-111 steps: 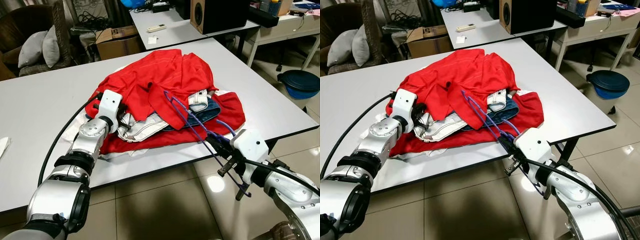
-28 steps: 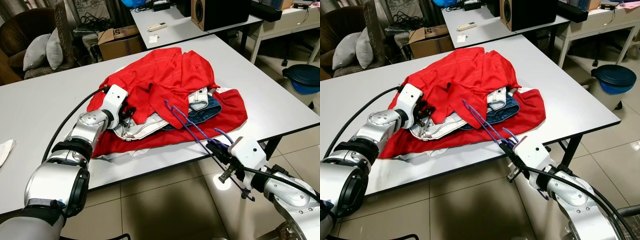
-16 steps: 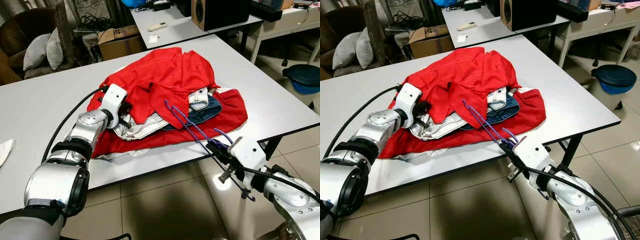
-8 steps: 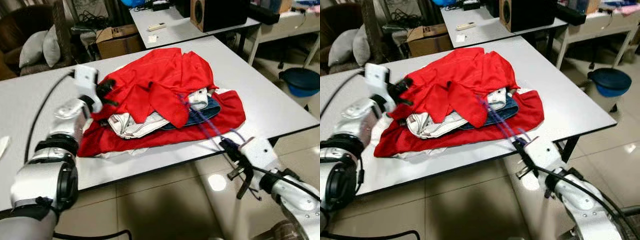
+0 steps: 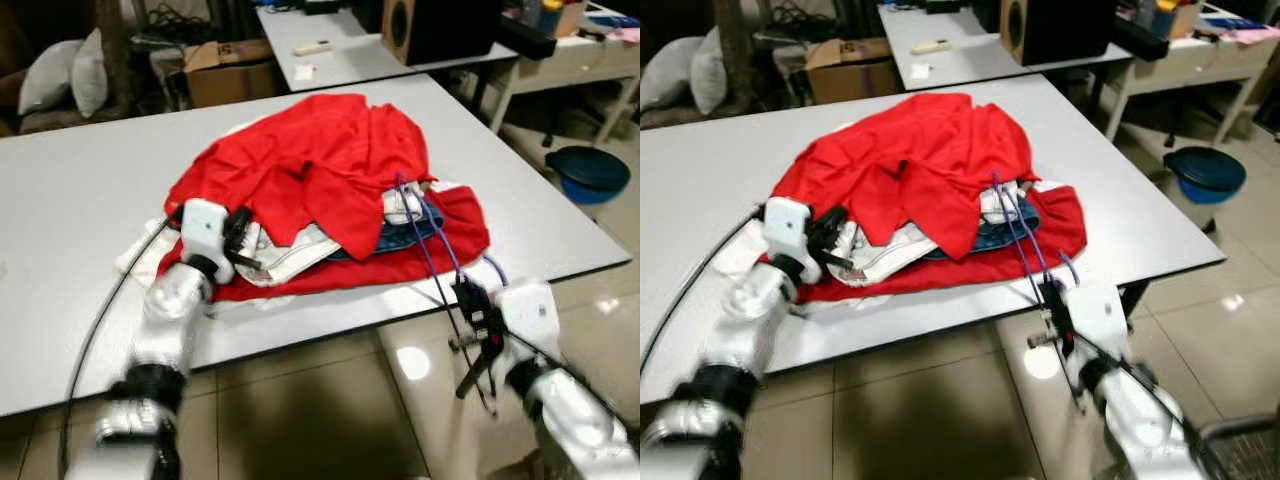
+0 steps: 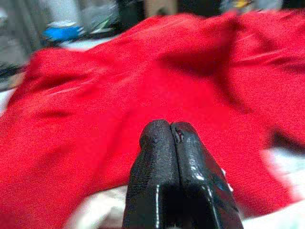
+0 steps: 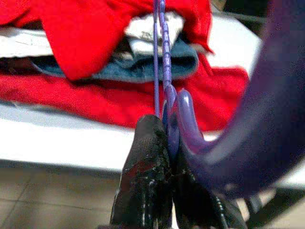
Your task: Hang hanger
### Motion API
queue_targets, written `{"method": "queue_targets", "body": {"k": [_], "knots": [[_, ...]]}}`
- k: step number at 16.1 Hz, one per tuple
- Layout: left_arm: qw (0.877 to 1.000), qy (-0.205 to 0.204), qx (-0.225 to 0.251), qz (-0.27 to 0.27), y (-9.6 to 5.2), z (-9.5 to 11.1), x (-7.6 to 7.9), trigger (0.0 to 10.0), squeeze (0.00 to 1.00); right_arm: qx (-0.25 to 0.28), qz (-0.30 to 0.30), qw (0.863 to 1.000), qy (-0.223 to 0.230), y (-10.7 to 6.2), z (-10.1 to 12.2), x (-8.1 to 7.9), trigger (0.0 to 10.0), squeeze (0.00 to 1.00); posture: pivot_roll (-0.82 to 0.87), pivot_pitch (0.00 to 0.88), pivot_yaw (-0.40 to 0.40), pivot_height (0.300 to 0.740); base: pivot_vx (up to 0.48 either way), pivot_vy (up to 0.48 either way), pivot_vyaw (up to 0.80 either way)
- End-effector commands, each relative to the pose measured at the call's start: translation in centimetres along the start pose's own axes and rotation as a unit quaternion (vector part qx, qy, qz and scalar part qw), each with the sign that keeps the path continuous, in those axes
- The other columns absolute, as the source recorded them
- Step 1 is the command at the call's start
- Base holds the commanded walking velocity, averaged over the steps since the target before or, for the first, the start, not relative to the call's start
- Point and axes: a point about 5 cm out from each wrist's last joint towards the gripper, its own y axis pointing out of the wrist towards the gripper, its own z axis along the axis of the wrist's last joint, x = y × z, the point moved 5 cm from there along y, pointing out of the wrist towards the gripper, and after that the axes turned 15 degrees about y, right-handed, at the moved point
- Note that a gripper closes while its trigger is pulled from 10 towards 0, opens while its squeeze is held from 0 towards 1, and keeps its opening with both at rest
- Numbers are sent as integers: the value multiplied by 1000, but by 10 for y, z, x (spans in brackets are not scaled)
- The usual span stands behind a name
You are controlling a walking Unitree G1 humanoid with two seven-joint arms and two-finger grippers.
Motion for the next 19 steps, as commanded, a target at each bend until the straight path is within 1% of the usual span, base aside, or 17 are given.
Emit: {"method": "queue_targets", "body": {"k": [1,2,3,4,5,6,7,8,9,10,11,12,14,15,19], "knots": [[1000,-3,3,0,0,4,2,10000,0,10,-12,1000,6,-1,3,2,10000,0,-168,0,83,740,0,480,-763],[1000,7,-4,20,-2,3,8,10000,0,16,-28,999,23,-1,1,4,10000,0,-172,0,93,740,0,0,0],[999,43,-18,23,-2,0,15,10000,0,25,-38,999,25,1,3,6,10000,0,-177,0,99,740,0,-480,0],[999,19,-23,28,-2,-2,16,10000,0,28,-37,999,22,1,4,5,10000,0,-181,0,108,740,0,-480,0],[999,-23,-22,39,-2,1,15,10000,0,36,-33,999,18,0,7,3,10000,0,-192,0,117,740,0,0,0],[999,-33,-18,35,-2,3,17,10000,0,38,-30,999,17,-1,8,2,10000,0,-197,0,120,740,0,0,0],[999,-44,-1,31,-1,10,16,10000,1000,41,-19,999,9,-4,10,-1,10000,0,-211,0,125,740,0,0,0],[998,-40,3,38,-1,11,13,10000,1000,41,-12,999,3,-4,10,-2,10000,0,-211,0,125,740,0,0,0],[998,-35,6,55,0,13,7,10000,1000,40,-8,999,4,-5,10,-3,10000,0,-215,0,124,740,0,0,0],[996,-21,0,85,2,13,-7,10000,1000,35,5,999,2,-8,8,-5,10000,0,-218,0,123,740,0,0,0],[995,-17,-15,102,4,10,-20,10000,1000,31,24,999,-3,-11,8,-8,10000,0,-222,0,121,740,0,0,0],[995,-15,-27,98,7,7,-24,10000,1000,30,29,999,-6,-11,9,-8,10000,0,-222,0,120,740,0,0,0],[995,-12,-35,95,10,5,-29,10000,1000,30,34,999,-16,-11,12,-6,10000,0,-224,0,121,740,0,0,0],[995,-19,-41,92,14,3,-30,10000,1000,33,39,998,-22,-10,14,-5,10000,0,-228,0,122,740,0,0,0],[993,-23,-78,85,23,-13,-28,10000,1000,27,71,996,-36,-8,16,-10,10000,0,-228,0,110,740,0,0,0]]}}
